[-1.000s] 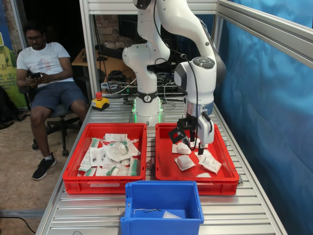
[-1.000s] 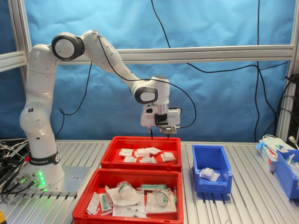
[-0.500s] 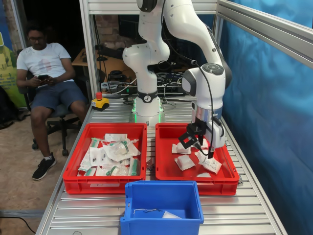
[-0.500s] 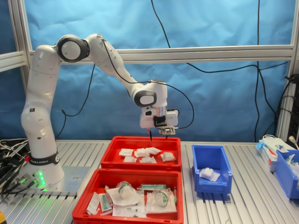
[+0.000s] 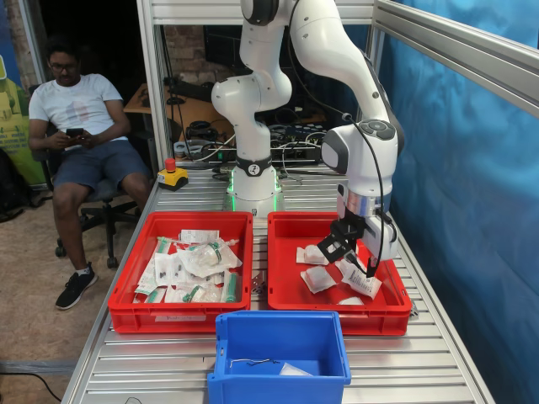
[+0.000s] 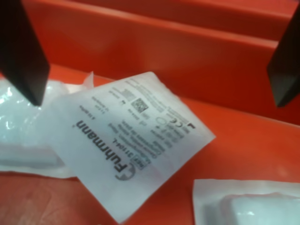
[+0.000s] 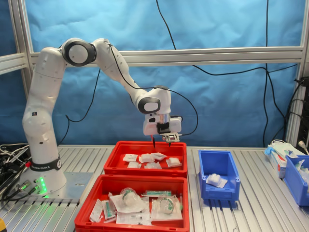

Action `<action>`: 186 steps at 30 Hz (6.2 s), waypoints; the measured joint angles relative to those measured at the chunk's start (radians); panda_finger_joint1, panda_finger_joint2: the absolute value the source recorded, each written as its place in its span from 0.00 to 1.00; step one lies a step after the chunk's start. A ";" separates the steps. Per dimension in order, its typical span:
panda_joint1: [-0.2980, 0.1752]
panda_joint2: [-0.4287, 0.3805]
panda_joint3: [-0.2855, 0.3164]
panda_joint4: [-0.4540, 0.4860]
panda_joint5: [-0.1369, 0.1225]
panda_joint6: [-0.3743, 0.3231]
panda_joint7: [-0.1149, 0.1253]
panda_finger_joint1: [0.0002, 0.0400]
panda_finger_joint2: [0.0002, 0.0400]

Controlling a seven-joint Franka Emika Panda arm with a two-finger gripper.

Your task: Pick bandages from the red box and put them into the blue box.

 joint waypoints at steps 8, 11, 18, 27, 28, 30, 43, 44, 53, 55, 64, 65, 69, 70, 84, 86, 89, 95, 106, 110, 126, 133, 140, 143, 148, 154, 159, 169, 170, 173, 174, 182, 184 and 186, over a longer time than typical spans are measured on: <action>0.016 0.035 0.000 0.000 0.000 0.004 0.000 1.00 1.00; 0.019 0.044 0.000 0.000 0.000 0.005 0.000 1.00 1.00; 0.036 0.066 0.000 0.000 0.000 0.006 0.000 1.00 1.00; 0.047 0.102 0.001 0.014 0.000 0.007 0.000 1.00 1.00; 0.047 0.107 0.001 0.017 0.000 0.007 0.000 1.00 1.00; 0.047 0.117 0.001 0.023 0.000 0.009 0.000 1.00 1.00; 0.050 0.169 -0.005 0.057 0.000 0.064 0.000 1.00 1.00; 0.051 0.171 -0.006 0.059 0.000 0.068 0.000 1.00 1.00; 0.057 0.172 -0.018 0.067 0.000 0.078 0.000 1.00 1.00; 0.059 0.172 -0.020 0.069 0.000 0.078 0.000 1.00 1.00; 0.060 0.173 -0.022 0.075 0.000 0.079 0.000 0.91 0.91; 0.060 0.173 -0.022 0.075 0.000 0.079 0.000 0.91 0.91; 0.060 0.173 -0.022 0.076 0.000 0.079 0.000 0.78 0.78; 0.060 0.172 -0.022 0.076 0.000 0.079 0.000 0.78 0.78; 0.060 0.172 -0.022 0.088 0.000 0.081 0.000 0.40 0.40; 0.060 0.172 -0.022 0.089 0.000 0.082 0.000 0.40 0.40; 0.060 0.172 -0.022 0.092 0.000 0.083 0.000 0.28 0.28; 0.060 0.172 -0.022 0.095 0.000 0.085 0.000 0.15 0.15; 0.064 0.172 -0.028 0.095 0.000 0.085 0.000 0.10 0.10; 0.065 0.172 -0.033 0.095 0.000 0.083 0.000 0.10 0.10; 0.068 0.087 -0.111 0.093 0.000 -0.051 0.000 0.10 0.10; 0.068 0.001 -0.176 0.094 0.000 -0.114 0.000 0.10 0.10; 0.068 -0.060 -0.240 0.120 0.000 -0.199 0.000 0.10 0.10; 0.068 -0.072 -0.265 0.145 0.000 -0.236 0.000 0.10 0.10; 0.068 -0.085 -0.318 0.207 0.000 -0.295 0.000 0.10 0.10; 0.068 -0.087 -0.387 0.283 0.000 -0.329 0.000 0.10 0.10; 0.068 -0.086 -0.437 0.338 0.005 -0.342 0.000 0.10 0.10; 0.060 -0.018 -0.500 0.467 0.042 -0.353 0.000 0.10 0.10; 0.059 -0.009 -0.502 0.478 0.047 -0.353 0.000 0.10 0.10; 0.055 0.021 -0.506 0.510 0.063 -0.355 0.000 0.10 0.10; 0.053 0.041 -0.508 0.529 0.074 -0.355 0.000 0.10 0.10; 0.050 0.136 -0.510 0.614 0.101 -0.357 0.000 0.10 0.10; 0.050 0.151 -0.510 0.627 0.104 -0.357 0.000 0.10 0.10; 0.050 0.166 -0.510 0.639 0.106 -0.357 0.000 0.10 0.10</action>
